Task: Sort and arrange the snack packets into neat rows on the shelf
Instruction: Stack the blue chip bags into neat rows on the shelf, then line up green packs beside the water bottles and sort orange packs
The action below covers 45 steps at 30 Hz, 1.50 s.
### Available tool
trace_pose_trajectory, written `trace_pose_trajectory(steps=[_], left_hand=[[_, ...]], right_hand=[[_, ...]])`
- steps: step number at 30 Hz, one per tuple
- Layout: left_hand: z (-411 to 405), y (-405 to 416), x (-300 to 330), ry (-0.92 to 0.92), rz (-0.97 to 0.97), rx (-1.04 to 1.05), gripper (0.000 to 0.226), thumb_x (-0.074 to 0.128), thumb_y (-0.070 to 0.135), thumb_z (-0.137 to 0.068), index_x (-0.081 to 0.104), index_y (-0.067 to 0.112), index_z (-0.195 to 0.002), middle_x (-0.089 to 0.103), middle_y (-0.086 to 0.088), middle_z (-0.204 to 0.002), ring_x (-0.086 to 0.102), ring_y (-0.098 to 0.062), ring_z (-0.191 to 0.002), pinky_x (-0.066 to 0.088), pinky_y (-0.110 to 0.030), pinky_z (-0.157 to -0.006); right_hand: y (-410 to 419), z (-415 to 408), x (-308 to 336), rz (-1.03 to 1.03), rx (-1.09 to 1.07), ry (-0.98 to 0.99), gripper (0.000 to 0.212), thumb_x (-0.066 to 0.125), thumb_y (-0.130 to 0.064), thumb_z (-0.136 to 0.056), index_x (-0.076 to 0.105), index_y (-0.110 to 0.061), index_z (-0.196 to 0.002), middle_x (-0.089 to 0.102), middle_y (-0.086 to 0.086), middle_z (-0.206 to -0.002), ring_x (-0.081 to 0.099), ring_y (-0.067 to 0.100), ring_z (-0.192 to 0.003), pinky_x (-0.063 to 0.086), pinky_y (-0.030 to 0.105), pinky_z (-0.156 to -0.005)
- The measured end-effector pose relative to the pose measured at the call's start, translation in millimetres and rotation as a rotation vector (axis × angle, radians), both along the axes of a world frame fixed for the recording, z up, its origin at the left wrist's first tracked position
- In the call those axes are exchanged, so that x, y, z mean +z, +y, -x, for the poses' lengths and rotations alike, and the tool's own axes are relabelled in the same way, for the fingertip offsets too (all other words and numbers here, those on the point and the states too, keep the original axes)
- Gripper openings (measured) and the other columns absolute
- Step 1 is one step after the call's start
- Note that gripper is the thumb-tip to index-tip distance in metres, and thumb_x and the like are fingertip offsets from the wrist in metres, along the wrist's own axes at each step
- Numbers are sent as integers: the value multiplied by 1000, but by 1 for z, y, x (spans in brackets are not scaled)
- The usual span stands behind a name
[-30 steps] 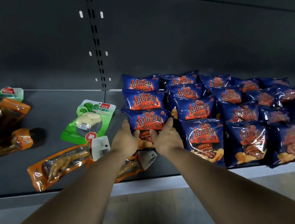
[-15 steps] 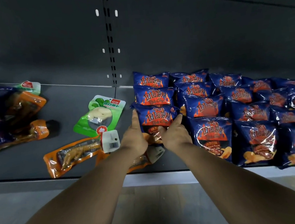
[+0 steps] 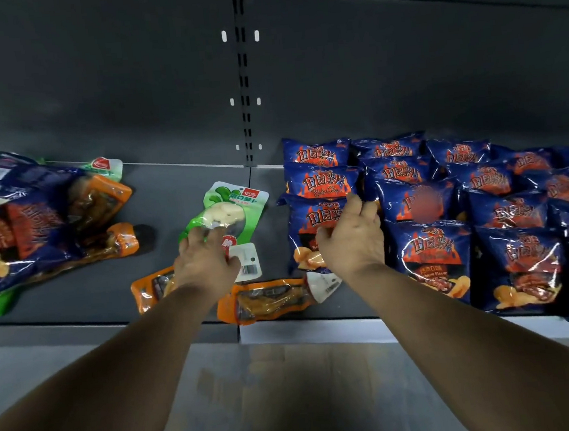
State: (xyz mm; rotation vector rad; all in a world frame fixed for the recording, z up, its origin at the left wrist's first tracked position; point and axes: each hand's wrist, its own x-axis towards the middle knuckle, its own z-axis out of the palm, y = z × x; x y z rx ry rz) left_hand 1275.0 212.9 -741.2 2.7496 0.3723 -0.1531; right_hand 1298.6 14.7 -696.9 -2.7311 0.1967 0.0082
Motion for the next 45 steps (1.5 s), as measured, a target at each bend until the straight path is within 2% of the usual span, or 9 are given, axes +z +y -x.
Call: trace_pose_trajectory(steps=[3,7,11,16,20,26,34,39,45], left_hand=[[7,3,-4,78,-81,-67,64,51,44,-90,28,24,-147,27,-12,-148,27,-32,-133,34,-43,-104],[14,7,-12,252,-92,-121,77,54,57,-85,19,31,-149,23,-10,-151,21,-32,-140,27,-45,-109],[15,17,-16,204,-134,-119,79,57,55,-84,21,24,-148,30,-7,-148,28,-28,-138,28,-43,-109],[20,35,-21,225,-130,-67,88,56,63,-80,18,23,-149,24,-5,-152,19,-27,-142,21,-41,-113],[18,46,-21,173,-129,-71,89,60,63,-78,23,21,-147,31,-7,-147,29,-27,-137,23,-39,-111],[16,54,-23,151,-106,-44,83,63,61,-77,31,22,-144,36,-6,-142,33,-27,-133,27,-39,-108],[15,64,-25,126,-70,-8,55,48,48,-93,41,21,-140,40,-9,-139,36,-29,-130,30,-38,-105],[14,67,-21,111,-65,152,51,49,45,-94,45,13,-134,41,-14,-137,37,-33,-128,31,-42,-103],[19,77,-19,159,-76,383,53,43,42,-96,40,4,-133,40,-19,-138,38,-36,-128,32,-42,-103]], right_hand=[[17,5,3,-108,143,-56,57,57,-23,-90,33,-9,-139,36,13,-135,44,30,-120,38,35,-97],[44,20,-3,-144,357,56,47,55,-23,-92,40,-15,-135,43,10,-133,53,27,-113,44,33,-94],[65,29,-12,-82,481,129,38,52,-24,-93,44,-15,-129,50,10,-126,55,27,-111,48,36,-89],[78,31,-23,-39,509,166,37,51,-25,-93,45,-15,-129,51,10,-127,56,29,-110,48,34,-86],[84,29,-32,-10,501,216,40,52,-26,-93,43,-15,-131,49,10,-129,54,29,-114,46,33,-87],[88,32,-42,68,556,349,54,58,-40,-89,44,-15,-135,45,8,-132,48,26,-121,43,33,-98],[89,33,-41,210,681,418,67,64,-53,-82,45,-15,-134,44,9,-132,39,27,-124,40,36,-100],[91,34,-37,217,661,421,62,67,-48,-81,49,-12,-127,48,10,-127,45,28,-118,41,35,-93],[91,33,-33,266,633,376,58,64,-54,-81,57,-9,-117,52,12,-120,48,28,-114,40,31,-85]])
